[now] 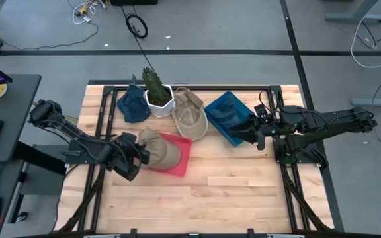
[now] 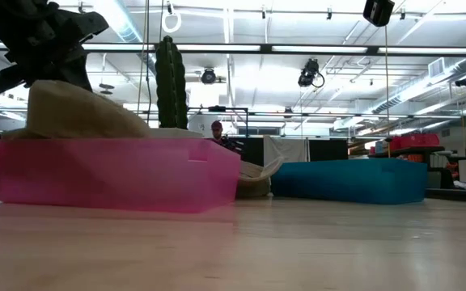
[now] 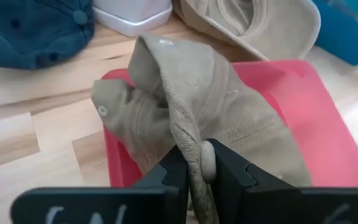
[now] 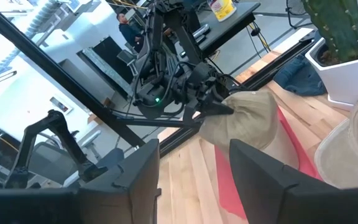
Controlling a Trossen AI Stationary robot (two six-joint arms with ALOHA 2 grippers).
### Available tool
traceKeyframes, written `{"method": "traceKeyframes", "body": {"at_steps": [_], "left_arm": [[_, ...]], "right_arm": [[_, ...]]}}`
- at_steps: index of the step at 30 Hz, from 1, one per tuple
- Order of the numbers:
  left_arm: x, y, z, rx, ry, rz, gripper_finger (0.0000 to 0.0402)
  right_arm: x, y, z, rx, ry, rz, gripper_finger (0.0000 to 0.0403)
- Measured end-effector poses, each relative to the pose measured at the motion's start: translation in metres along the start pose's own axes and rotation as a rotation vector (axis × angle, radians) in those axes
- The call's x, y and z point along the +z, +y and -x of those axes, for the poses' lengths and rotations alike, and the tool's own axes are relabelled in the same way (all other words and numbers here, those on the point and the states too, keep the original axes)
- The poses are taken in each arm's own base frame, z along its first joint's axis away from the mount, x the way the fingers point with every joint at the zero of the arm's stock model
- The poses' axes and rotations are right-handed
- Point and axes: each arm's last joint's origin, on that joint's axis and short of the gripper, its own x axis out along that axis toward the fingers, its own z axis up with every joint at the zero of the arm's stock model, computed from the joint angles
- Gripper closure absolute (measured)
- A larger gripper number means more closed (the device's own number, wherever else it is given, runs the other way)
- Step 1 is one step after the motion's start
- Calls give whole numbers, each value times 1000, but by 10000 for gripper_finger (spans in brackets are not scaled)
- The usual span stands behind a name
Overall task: Pick & Place hat
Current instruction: Put the bottom brown cap into the red bin
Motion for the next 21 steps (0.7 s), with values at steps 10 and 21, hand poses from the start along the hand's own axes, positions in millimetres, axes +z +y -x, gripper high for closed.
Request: {"method": "traceKeyframes", "body": {"at_steps": [10, 21], "left_arm": [[-22, -8, -18, 77, 44, -79, 355], [-23, -8, -27, 131, 76, -44, 325]], "right_arm": [[0, 0, 0, 0, 0, -6, 207], [0, 0, 0, 1, 0, -7, 207]]}}
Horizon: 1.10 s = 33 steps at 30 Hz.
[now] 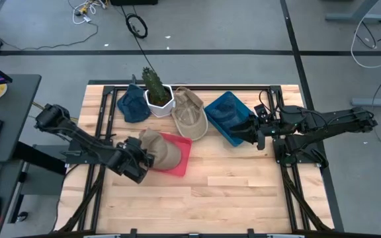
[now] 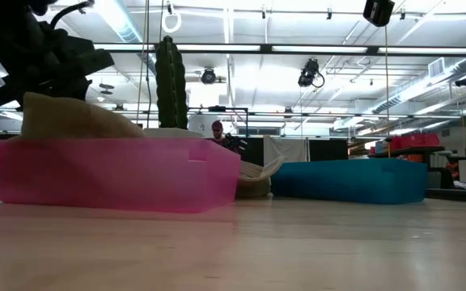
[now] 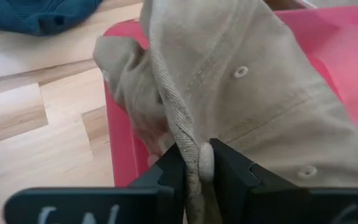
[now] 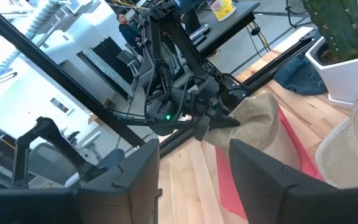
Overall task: Pick & Place hat
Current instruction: Put the bottom brown cap into the red bin, then put the brown cap into the red bin
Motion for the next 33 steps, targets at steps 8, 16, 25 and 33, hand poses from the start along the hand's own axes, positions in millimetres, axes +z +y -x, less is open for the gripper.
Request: {"method": "traceKeyframes", "body": {"at_steps": [8, 16, 25, 33], "left_arm": [[6, -1, -5, 16, 8, 38, 243], [8, -12, 2, -36, 79, 62, 119], [24, -27, 21, -63, 72, -86, 46], [35, -30, 33, -39, 54, -157, 44]], "right_arm": [[0, 0, 0, 1, 0, 0, 207], [0, 0, 0, 1, 0, -5, 207], [0, 0, 0, 0, 0, -5, 207], [0, 0, 0, 0, 1, -8, 207]]}}
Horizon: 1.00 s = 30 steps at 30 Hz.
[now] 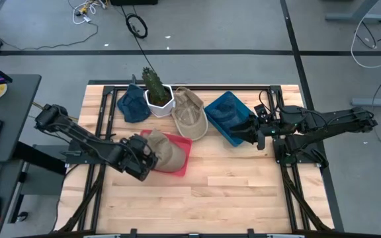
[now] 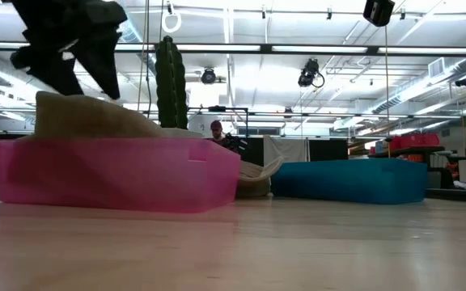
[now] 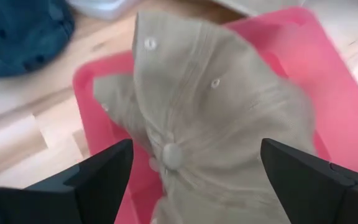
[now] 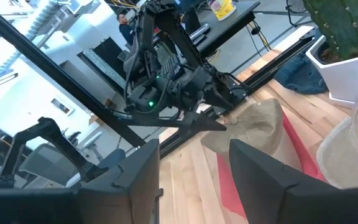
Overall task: Pick & Place hat
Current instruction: Put the brown cap into the red bin
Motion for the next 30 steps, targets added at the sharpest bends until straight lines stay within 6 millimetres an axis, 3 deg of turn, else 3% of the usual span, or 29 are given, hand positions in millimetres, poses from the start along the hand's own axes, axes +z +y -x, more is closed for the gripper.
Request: {"method": "traceKeyframes", "body": {"at_steps": [9, 20, 24, 30], "left_arm": [[29, 6, 35, 93, -91, -69, 44], [58, 60, 75, 123, -172, -11, 87], [64, 71, 81, 92, -213, -6, 98], [66, 71, 79, 106, -216, 30, 99]], "right_arm": [[0, 0, 0, 0, 0, 0, 207], [0, 0, 0, -1, 1, -7, 207], [-3, -3, 0, -33, 24, -39, 207], [-11, -13, 0, -193, 60, -128, 207]]}}
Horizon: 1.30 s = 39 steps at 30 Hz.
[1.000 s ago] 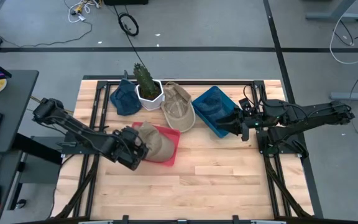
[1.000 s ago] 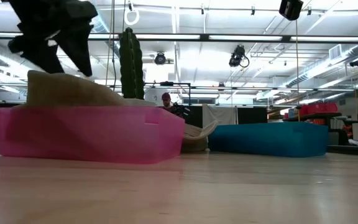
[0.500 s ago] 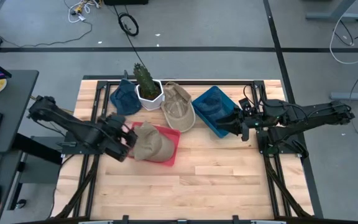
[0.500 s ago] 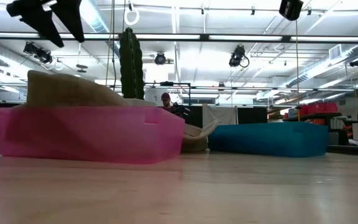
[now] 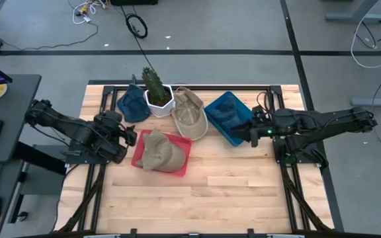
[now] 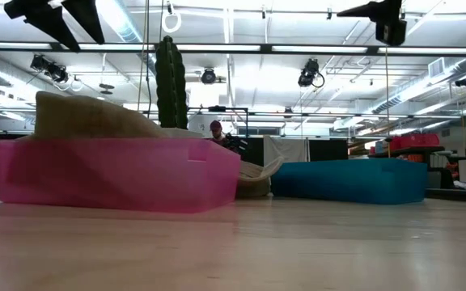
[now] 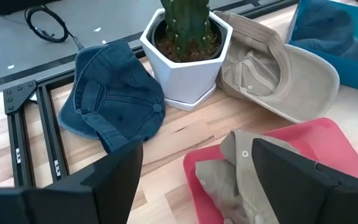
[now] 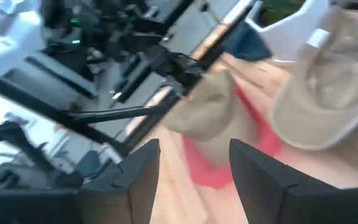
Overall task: Pick & Place hat
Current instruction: Put the brown cap into the red bin
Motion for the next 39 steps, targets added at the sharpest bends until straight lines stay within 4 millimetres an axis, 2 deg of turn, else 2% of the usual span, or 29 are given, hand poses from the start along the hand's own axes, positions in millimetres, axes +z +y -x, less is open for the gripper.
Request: {"method": "traceKeyframes", "body": {"at_steps": [10, 15, 23, 27, 35, 39], "left_arm": [[3, -3, -6, 28, -11, 32, 99], [5, -4, -8, 29, -25, -13, 99], [9, -4, -12, 52, -28, -29, 99], [9, -4, -13, 54, -28, -27, 99], [10, -4, -13, 51, -29, -122, 99], [10, -4, -13, 54, -50, -164, 99]], "right_arm": [[5, 7, -10, 54, -73, -6, 207], [-1, 2, -34, -15, -43, -101, 207], [-13, -21, -75, -217, -21, -365, 201], [-17, -29, -89, -258, -1, -437, 171], [-24, -41, -112, -315, -12, -543, 77], [-29, -47, -125, -340, -25, -589, 62]]}}
